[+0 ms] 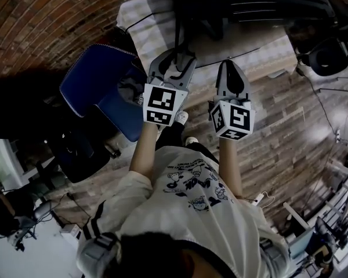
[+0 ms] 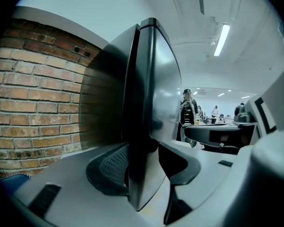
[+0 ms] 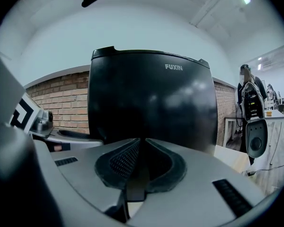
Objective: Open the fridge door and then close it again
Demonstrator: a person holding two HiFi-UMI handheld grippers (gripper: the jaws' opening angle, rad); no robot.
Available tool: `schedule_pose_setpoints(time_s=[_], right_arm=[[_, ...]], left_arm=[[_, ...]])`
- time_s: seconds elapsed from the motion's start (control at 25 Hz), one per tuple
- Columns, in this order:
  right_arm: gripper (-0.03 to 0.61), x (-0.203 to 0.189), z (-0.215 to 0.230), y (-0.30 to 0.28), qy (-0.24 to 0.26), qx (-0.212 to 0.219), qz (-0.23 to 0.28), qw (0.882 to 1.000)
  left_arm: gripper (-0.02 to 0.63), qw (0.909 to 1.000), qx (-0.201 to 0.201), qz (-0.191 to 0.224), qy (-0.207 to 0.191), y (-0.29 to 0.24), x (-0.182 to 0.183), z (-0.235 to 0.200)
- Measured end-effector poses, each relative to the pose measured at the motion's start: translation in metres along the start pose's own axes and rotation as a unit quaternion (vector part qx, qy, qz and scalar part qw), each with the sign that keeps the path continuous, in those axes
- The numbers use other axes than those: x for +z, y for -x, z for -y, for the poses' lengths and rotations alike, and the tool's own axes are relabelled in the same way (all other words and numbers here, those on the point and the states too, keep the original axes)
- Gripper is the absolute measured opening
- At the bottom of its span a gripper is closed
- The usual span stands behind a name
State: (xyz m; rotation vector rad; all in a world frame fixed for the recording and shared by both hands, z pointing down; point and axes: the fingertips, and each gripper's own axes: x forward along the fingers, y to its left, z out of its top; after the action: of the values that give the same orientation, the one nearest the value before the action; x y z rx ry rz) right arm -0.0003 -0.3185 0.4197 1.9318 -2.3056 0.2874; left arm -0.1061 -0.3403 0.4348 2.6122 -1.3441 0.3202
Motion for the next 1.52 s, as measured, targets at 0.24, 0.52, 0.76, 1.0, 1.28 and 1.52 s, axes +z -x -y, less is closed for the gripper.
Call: schedule_pose_setpoints(time_s=[0.24,0.52,0.76,1.0,1.28,1.52], right_arm=[[0.048,-0.006,0.003,0.001,-0.004,-0.014,-0.003,1.000],[0.048,-0.008,0.002,0.004,-0.002,-0.012,-0.005,1.000],[0.048,-0.007,0.003,0.014,-0.005,0.001,-0.001,1.000],[0.048,-0.006,0.009,0.027,0.000,0.013,0.002,1.000],[0.048,-0.002,0.022,0.041,0.004,0.023,0.007,1.000],[0.048,-0.001,0.028,0.067,0.002,0.032,0.012,0.999]], left_arm=[[0.199,1.0000,-0.008,-0.003,0.001,0.001,0.000,0.001],[0.193,1.0000,-0.002,-0.005,-0.002,0.000,0.001,0.001],[0.192,0.9999,0.002,-0.016,-0.001,0.000,0.000,0.003],[0.193,0.9996,0.023,-0.017,0.005,0.001,-0.001,0.004],[0.187,0.9996,0.022,-0.015,0.007,0.014,-0.005,0.029],[0.175,0.9997,0.021,-0.012,0.008,0.034,-0.013,0.071]])
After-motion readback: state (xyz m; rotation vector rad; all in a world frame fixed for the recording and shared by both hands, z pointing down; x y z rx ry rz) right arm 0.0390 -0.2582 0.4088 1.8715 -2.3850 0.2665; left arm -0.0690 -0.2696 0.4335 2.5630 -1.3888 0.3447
